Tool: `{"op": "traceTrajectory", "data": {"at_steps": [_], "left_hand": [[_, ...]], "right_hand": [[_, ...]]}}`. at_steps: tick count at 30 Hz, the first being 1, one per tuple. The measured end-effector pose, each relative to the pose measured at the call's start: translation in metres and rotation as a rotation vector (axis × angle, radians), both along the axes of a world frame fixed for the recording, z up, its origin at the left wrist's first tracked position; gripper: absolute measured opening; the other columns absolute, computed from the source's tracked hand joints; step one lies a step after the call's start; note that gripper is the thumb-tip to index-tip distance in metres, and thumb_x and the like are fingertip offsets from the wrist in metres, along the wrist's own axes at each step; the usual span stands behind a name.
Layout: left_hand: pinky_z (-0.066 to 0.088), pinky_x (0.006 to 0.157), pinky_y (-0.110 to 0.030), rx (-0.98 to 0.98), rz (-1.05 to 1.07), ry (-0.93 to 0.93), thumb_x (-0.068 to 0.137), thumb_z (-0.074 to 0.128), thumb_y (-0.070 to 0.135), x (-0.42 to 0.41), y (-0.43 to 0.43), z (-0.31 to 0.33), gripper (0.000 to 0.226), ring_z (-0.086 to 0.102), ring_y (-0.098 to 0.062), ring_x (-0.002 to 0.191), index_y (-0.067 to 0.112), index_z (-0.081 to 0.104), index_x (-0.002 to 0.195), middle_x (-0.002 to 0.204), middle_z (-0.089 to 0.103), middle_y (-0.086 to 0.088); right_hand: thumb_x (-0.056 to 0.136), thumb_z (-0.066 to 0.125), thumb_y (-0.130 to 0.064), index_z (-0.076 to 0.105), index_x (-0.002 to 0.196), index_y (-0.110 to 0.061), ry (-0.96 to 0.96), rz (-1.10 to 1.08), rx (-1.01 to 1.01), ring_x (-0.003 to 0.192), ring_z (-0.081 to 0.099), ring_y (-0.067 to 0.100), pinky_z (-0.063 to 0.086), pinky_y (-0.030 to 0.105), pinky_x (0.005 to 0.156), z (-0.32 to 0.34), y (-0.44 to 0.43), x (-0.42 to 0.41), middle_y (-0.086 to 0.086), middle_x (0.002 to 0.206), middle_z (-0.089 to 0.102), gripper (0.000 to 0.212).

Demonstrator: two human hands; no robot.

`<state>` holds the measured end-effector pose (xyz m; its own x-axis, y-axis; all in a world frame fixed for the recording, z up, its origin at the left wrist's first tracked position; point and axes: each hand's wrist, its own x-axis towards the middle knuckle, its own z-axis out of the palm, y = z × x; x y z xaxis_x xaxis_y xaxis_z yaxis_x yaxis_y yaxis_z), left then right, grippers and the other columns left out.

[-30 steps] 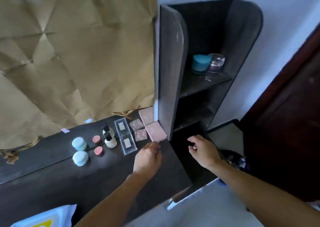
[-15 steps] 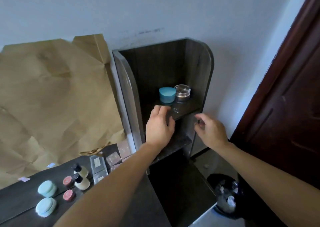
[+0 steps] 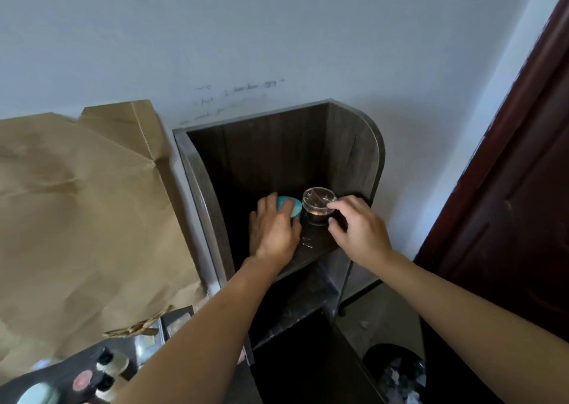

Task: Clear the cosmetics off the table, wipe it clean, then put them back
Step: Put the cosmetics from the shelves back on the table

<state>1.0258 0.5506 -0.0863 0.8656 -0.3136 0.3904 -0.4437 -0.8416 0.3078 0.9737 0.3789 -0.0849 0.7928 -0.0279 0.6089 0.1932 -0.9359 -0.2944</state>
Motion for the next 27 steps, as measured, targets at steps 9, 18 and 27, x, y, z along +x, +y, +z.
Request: {"op": "traceTrajectory", "data": {"at_steps": [9,18,27], "left_hand": [[0.039,0.104,-0.043,-0.202,0.099,0.179,0.090,0.057,0.020,-0.029,0.013,-0.002,0.043,0.035,-0.032,0.130,0.018,0.040,0.129,0.152,0.017,-0.011],[0.047,0.089,-0.036,-0.302,0.212,0.175,0.083,0.068,0.019,-0.055,0.014,0.005,0.042,0.051,-0.026,0.109,0.021,0.043,0.116,0.126,0.040,-0.008],[0.043,0.087,-0.030,-0.275,0.219,0.083,0.077,0.071,0.027,-0.124,0.013,-0.013,0.047,0.043,-0.021,0.108,0.024,0.046,0.117,0.121,0.040,-0.002]], "right_hand": [[0.080,0.064,-0.045,0.045,0.131,-0.021,0.488,-0.097,-0.388,0.121,0.043,0.031,0.047,0.041,0.084,0.036,0.026,0.062,0.013,0.135,0.042,0.060],[0.075,0.070,-0.045,0.043,0.133,-0.030,0.663,0.036,-0.287,0.108,0.053,0.033,0.045,0.038,0.080,0.046,0.018,0.063,0.009,0.122,0.051,0.066],[0.060,0.071,-0.057,0.050,0.122,-0.039,0.401,0.191,-0.002,0.105,0.048,0.023,0.045,0.034,0.076,0.022,-0.001,0.007,-0.002,0.112,0.054,0.068]]}}
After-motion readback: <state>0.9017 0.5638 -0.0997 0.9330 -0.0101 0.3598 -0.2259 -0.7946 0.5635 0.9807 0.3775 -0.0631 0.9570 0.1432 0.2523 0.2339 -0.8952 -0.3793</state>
